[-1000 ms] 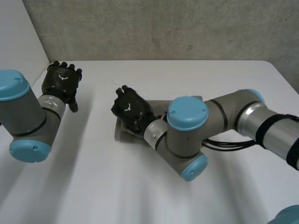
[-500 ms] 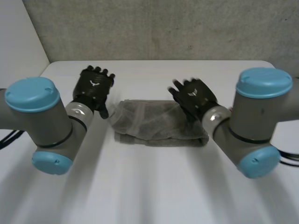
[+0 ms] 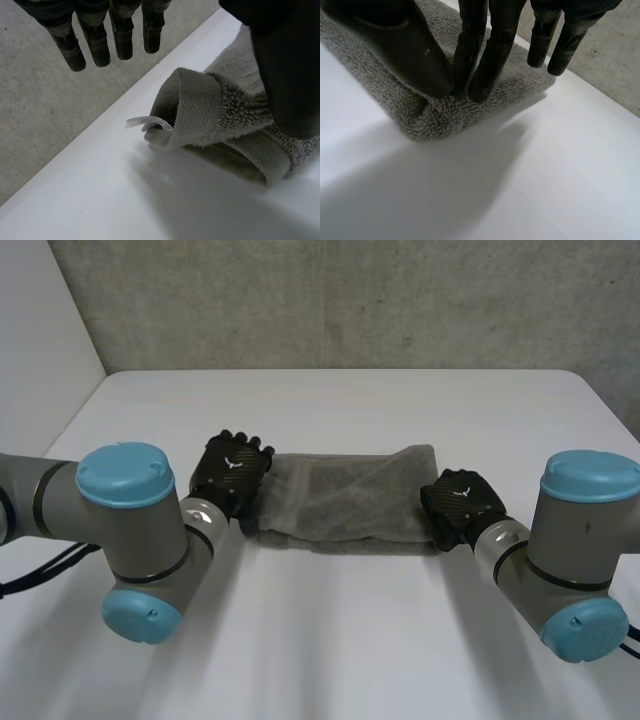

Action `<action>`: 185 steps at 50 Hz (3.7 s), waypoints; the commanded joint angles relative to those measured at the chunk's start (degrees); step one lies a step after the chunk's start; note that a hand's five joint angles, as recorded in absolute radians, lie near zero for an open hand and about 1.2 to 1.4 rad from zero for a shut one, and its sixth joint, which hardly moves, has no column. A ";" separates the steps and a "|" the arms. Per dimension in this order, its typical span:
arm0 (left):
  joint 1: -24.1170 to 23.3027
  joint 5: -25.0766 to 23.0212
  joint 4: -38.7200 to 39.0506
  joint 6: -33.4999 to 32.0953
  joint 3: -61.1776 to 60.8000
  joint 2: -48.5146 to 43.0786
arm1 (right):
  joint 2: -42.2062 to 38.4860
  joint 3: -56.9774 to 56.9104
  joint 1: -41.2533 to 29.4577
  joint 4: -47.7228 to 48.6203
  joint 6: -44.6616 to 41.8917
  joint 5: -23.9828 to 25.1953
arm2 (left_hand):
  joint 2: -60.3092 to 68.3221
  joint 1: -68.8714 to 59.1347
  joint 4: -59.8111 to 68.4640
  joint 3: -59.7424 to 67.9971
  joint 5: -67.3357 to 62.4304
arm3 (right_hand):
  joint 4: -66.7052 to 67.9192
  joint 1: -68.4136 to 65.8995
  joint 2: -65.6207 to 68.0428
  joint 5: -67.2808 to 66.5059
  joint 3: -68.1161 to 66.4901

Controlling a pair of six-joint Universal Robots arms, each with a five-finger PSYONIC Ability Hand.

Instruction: Fold the towel.

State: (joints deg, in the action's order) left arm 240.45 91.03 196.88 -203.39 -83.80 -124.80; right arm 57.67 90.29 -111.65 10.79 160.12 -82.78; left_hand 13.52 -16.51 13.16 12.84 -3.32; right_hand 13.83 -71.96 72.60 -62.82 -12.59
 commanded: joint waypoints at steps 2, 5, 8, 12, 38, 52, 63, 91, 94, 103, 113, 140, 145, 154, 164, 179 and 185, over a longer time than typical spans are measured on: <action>0.01 0.11 -0.10 0.01 -0.31 -0.18 | -0.10 0.50 0.64 0.28 -0.07 0.08 | -3.48 6.47 -3.16 -2.84 3.27 | -3.83 -8.04 7.40 -7.18 2.59; 0.01 0.11 -0.19 0.10 -0.49 0.08 | 0.60 1.90 2.65 0.37 -0.07 0.25 | -3.64 6.63 -3.16 -2.84 3.32 | -3.83 -8.04 7.40 -7.18 2.59; 0.01 0.11 -0.45 0.19 -0.66 0.34 | 1.04 2.61 3.19 0.37 -0.16 0.43 | -3.64 6.63 -3.16 -2.84 3.32 | -3.83 -8.04 7.40 -7.18 2.59; -0.25 0.64 -0.71 0.36 -0.84 0.43 | 3.32 4.63 5.03 0.37 -0.59 2.09 | -3.64 6.63 -3.16 -2.84 3.32 | -3.83 -8.04 7.40 -7.18 2.59; -0.69 0.29 -7.47 11.42 -1.98 8.78 | 5.89 7.62 3.37 7.65 8.02 0.95 | -3.64 6.63 -3.16 -2.84 3.32 | -3.83 36.81 -37.46 37.68 2.59; 3.97 -7.98 -11.26 20.22 -1.81 7.29 | 2.10 7.01 2.57 8.81 8.19 2.10 | -3.64 6.63 -3.16 -2.84 3.32 | -3.83 38.16 -38.80 39.02 2.59; 4.06 -7.80 -10.91 19.96 -1.72 3.51 | -0.28 6.57 2.66 11.00 8.10 2.01 | -3.48 6.47 -3.16 -2.84 3.27 | -3.83 12.76 -13.40 13.62 2.59; 3.79 -7.19 -10.91 19.87 -1.72 4.04 | 15.10 5.00 7.41 9.95 1.69 8.25 | -3.64 6.63 -3.16 -2.84 3.32 | -3.83 -8.04 7.40 -7.18 2.59; 3.79 -7.19 -11.00 19.87 -1.72 4.04 | 14.84 2.36 4.44 9.86 1.69 9.30 | -3.64 6.63 -3.16 -2.84 3.32 | -3.83 -8.04 7.40 -7.18 2.59; 3.79 -7.10 -11.00 19.87 -1.28 4.47 | 6.15 -6.60 -7.87 9.34 0.20 12.91 | -3.64 6.63 -3.16 -2.84 3.32 | -3.83 -8.04 7.40 -7.18 2.59; 7.48 -7.27 -10.91 19.87 -1.10 9.13 | -3.34 -13.82 -17.19 8.28 -3.32 12.91 | -3.64 6.63 -3.16 -2.84 3.32 | -3.83 -8.04 7.40 -7.18 2.59; 3.62 -7.19 -9.94 20.40 4.52 8.34 | 7.00 -11.90 -11.79 -1.99 13.70 5.44 | -3.14 6.13 -3.16 -2.84 2.94 | -3.83 71.96 -72.60 62.82 2.59; 0.29 -7.19 -9.94 20.40 8.21 5.28 | 7.28 -10.83 -5.78 -2.79 21.29 6.32 | -2.13 5.12 -3.16 -2.84 1.93 | -3.83 71.96 -72.60 62.82 2.59; -1.39 -7.01 -10.03 20.40 10.76 -1.06 | -2.55 -12.15 -0.94 -3.06 25.60 8.78 | -0.95 3.94 -3.16 -2.84 0.75 | -3.83 71.96 -72.60 62.82 2.59; -0.95 -7.10 -9.85 19.70 12.96 -8.44 | -10.72 -16.45 -1.64 -2.53 25.68 11.41 | -0.62 3.60 -3.16 -2.84 0.41 | -3.83 71.96 -72.60 62.82 2.59; -0.16 -7.19 -8.98 13.47 14.02 -11.34 | -18.03 -22.08 -2.00 -3.06 17.61 13.17 | -1.29 4.28 -3.16 -2.84 1.08 | -3.83 71.96 -72.60 62.82 2.59; -0.25 -6.92 -8.80 12.84 13.84 -10.55 | -16.89 -22.79 -2.08 -4.29 15.22 11.68 | -1.96 4.95 -3.16 -2.84 1.76 | -3.83 71.96 -72.60 62.82 2.59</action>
State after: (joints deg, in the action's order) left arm 240.31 83.90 187.86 -189.52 -69.72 -135.97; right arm 39.76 68.18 -113.66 7.52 178.11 -69.72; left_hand 13.52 -16.51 13.16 12.84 -3.23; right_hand 13.85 -5.64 4.91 -3.39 -12.55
